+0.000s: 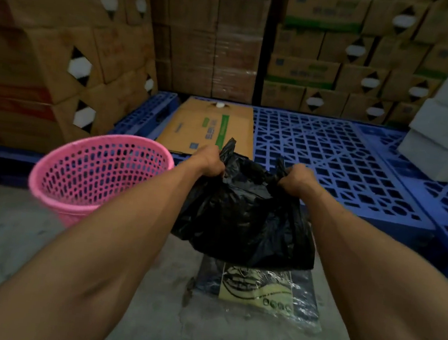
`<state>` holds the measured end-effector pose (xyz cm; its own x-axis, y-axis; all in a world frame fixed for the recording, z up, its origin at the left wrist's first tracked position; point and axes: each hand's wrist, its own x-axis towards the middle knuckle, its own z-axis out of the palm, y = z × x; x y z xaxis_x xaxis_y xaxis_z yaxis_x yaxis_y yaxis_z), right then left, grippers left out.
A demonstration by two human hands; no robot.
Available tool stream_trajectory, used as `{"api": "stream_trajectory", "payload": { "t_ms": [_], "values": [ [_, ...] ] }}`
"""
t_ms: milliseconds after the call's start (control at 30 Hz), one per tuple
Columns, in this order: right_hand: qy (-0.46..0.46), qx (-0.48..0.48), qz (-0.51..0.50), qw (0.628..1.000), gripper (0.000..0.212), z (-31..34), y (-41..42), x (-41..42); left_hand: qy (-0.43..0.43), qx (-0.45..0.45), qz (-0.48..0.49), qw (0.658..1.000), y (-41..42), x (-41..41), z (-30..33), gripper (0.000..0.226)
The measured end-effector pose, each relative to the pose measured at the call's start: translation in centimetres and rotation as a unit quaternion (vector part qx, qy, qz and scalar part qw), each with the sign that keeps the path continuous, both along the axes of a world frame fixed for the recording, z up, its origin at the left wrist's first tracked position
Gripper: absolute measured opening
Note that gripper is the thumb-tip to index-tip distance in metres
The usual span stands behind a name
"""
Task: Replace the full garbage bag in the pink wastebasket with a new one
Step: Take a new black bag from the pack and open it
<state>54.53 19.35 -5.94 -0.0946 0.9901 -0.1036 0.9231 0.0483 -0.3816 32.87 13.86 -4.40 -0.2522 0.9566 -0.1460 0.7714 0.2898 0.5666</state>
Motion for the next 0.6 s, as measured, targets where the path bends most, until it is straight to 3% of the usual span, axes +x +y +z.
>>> {"api": "stream_trajectory", "payload": {
  "t_ms": [133, 333, 500, 600],
  "values": [
    [-0.011, 0.018, 0.059, 0.998, 0.013, 6.9, 0.1, -3.7, 0.009, 0.02, 0.016, 1.0, -1.6, -3.0, 6.4, 0.037],
    [0.078, 0.006, 0.145, 0.986, 0.033, 15.8, -1.1, -10.4, 0.084, 0.049, 0.077, 0.992, -5.8, -8.6, 15.2, 0.046],
    [0.104, 0.007, 0.199, 0.974, 0.03, 17.4, -2.6, -16.2, 0.142, 0.02, 0.121, 0.982, -9.1, -14.2, 17.0, 0.027],
    [0.12, -0.004, 0.218, 0.969, 0.021, 16.5, -3.5, -19.4, 0.154, 0.005, 0.129, 0.98, -10.6, -16.9, 16.6, 0.034]
  ]
}}
